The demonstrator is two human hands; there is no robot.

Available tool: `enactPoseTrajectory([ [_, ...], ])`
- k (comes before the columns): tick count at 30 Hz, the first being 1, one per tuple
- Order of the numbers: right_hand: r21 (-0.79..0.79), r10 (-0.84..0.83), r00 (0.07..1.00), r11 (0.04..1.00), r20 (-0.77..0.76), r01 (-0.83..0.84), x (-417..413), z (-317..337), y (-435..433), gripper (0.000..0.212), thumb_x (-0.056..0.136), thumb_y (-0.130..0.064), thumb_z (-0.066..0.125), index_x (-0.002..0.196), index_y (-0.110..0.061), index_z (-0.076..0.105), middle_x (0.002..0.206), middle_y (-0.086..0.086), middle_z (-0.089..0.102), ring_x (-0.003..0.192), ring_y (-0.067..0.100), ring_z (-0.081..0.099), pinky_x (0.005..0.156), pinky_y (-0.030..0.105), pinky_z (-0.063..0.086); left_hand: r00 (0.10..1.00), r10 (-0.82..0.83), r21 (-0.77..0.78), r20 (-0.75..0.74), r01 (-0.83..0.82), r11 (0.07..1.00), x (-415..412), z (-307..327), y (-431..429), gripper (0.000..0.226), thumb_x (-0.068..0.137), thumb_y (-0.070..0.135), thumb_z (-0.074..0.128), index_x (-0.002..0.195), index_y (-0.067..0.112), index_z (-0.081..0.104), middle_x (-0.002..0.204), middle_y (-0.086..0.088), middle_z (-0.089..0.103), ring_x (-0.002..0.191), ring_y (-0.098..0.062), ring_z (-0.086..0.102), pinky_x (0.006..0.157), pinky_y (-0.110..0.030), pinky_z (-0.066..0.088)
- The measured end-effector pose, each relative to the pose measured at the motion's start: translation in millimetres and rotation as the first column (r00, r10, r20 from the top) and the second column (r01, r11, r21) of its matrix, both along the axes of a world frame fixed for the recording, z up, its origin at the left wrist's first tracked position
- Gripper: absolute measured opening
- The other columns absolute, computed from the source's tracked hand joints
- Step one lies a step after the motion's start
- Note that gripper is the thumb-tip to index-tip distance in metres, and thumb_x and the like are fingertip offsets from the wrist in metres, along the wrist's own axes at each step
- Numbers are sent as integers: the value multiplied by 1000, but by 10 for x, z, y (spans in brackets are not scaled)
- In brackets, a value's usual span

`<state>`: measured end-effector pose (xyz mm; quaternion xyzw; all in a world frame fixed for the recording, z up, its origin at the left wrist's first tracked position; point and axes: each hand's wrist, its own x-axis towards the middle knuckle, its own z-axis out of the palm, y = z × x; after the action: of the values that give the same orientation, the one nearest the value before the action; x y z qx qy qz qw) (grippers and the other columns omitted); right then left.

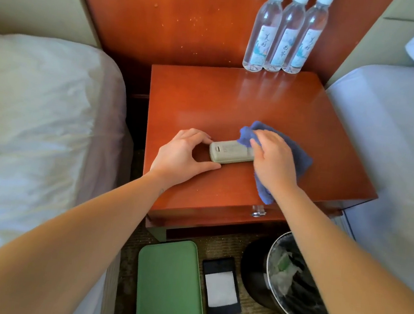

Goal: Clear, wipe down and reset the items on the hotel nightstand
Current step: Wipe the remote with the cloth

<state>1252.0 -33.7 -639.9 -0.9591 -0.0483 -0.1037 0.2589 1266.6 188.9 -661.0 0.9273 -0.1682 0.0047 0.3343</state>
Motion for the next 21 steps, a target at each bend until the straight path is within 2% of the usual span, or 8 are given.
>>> enactPoseTrajectory([
  [3, 112, -160, 976, 978, -149, 178, -33, -22, -192, 32, 103, -25, 37, 129, -18, 55, 118, 6, 64, 109, 28, 58, 85, 35, 41, 1000, -7, 19, 0, 7, 1000, 1, 12, -7, 54, 74, 59, 73, 119, 33, 59, 127, 21, 54, 121, 0, 42, 85, -24, 39],
  [7, 109, -267, 953, 953, -145, 284, -154, -61, -45, 43, 104, -24, 38, 146, -16, 40, 135, 8, 57, 124, 30, 51, 99, 39, 38, 1000, -3, 18, -7, 3, 1000, -2, 9, -20, 53, 74, 60, 73, 117, 34, 58, 126, 22, 54, 120, -1, 43, 85, -28, 42],
  [9, 128, -285, 950, 945, -127, 300, -242, -92, -71, 44, 104, -25, 40, 147, -15, 39, 135, 8, 58, 123, 29, 52, 99, 40, 40, 1000, -1, 18, -11, 1, 1000, -5, 9, -21, 52, 73, 60, 73, 116, 35, 58, 125, 22, 54, 119, -2, 43, 84, -29, 44],
  [14, 197, -332, 941, 920, -70, 339, -465, -124, -168, 38, 100, -24, 49, 138, -17, 52, 116, 10, 68, 107, 29, 63, 86, 34, 44, 1000, 3, 20, -12, -3, 1000, -9, 9, -22, 52, 74, 59, 73, 117, 34, 58, 125, 22, 53, 120, -2, 43, 82, -28, 42],
  [17, 254, -362, 929, 893, -83, 371, -554, -127, -213, 35, 101, -23, 49, 133, -15, 57, 113, 8, 70, 106, 26, 63, 80, 23, 40, 1000, -30, 22, -5, 30, 999, -20, 28, -20, 50, 78, 55, 72, 121, 37, 53, 127, 21, 50, 120, -6, 43, 85, -31, 42],
  [21, 394, -367, 929, 848, -44, 353, -441, 0, -87, 37, 101, -18, 47, 137, -14, 54, 129, 2, 63, 118, 13, 54, 83, 3, 32, 996, -86, 21, -8, 86, 996, -48, 71, -8, 51, 87, 37, 67, 129, 44, 40, 133, 27, 46, 128, -12, 38, 97, -39, 39],
])
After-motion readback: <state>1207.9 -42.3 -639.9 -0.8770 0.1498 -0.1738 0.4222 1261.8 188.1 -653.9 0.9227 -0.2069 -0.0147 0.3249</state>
